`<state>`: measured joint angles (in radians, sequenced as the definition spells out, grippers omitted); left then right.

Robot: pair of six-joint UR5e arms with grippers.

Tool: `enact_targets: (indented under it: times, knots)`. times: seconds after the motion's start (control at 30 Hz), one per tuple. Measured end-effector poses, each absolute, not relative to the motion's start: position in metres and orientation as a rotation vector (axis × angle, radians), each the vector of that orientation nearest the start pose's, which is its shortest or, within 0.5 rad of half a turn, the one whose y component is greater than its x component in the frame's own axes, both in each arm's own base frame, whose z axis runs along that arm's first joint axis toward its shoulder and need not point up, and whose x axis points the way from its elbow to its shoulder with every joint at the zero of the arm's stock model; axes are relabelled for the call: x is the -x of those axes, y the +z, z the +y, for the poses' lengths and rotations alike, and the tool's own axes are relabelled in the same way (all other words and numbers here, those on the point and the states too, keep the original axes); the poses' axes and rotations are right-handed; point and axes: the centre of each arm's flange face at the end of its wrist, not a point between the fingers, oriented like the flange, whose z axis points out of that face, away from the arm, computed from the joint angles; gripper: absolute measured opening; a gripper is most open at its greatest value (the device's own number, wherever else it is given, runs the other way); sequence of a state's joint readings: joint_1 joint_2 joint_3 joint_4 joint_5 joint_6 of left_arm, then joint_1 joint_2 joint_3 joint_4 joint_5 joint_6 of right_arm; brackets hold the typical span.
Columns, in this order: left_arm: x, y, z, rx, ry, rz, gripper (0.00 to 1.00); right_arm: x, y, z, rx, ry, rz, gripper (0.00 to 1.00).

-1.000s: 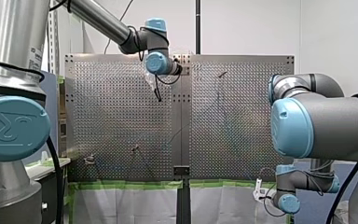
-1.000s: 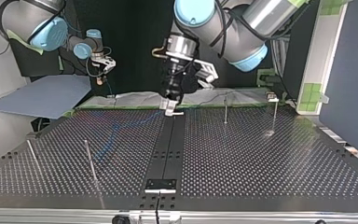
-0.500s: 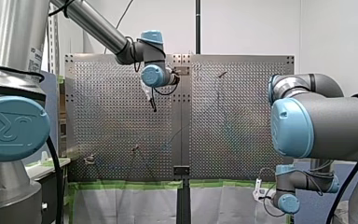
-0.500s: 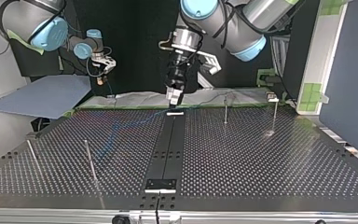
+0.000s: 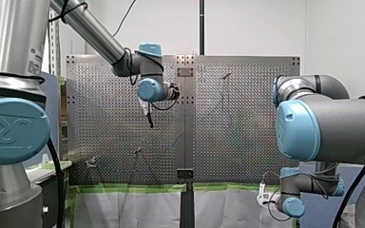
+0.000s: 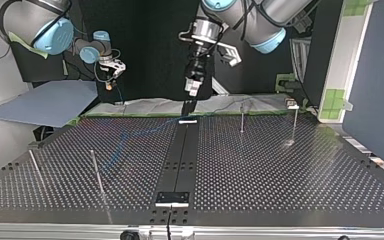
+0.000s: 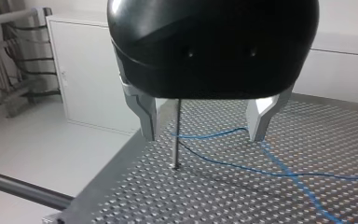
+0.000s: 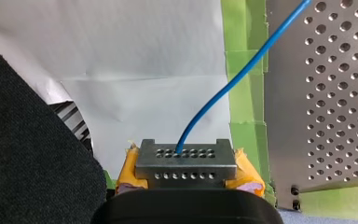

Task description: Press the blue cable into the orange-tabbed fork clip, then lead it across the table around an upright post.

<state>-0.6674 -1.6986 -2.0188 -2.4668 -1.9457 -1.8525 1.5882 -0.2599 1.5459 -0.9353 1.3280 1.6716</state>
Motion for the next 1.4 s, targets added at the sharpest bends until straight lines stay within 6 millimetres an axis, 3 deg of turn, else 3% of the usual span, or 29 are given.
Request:
enact_targets:
  times: [0.43,1.4]
  knots:
    - [-0.297,0.241,-0.358,-0.004,-0.456,1.585,0.95,-0.168,-0.23,-0.576,-1.595,1.303,-1.451,0.0]
    - [-0.296,0.24,-0.357,-0.004,-0.454,1.588,0.95,-0.168,-0.23,-0.576,-1.594,1.303,-1.45,0.0]
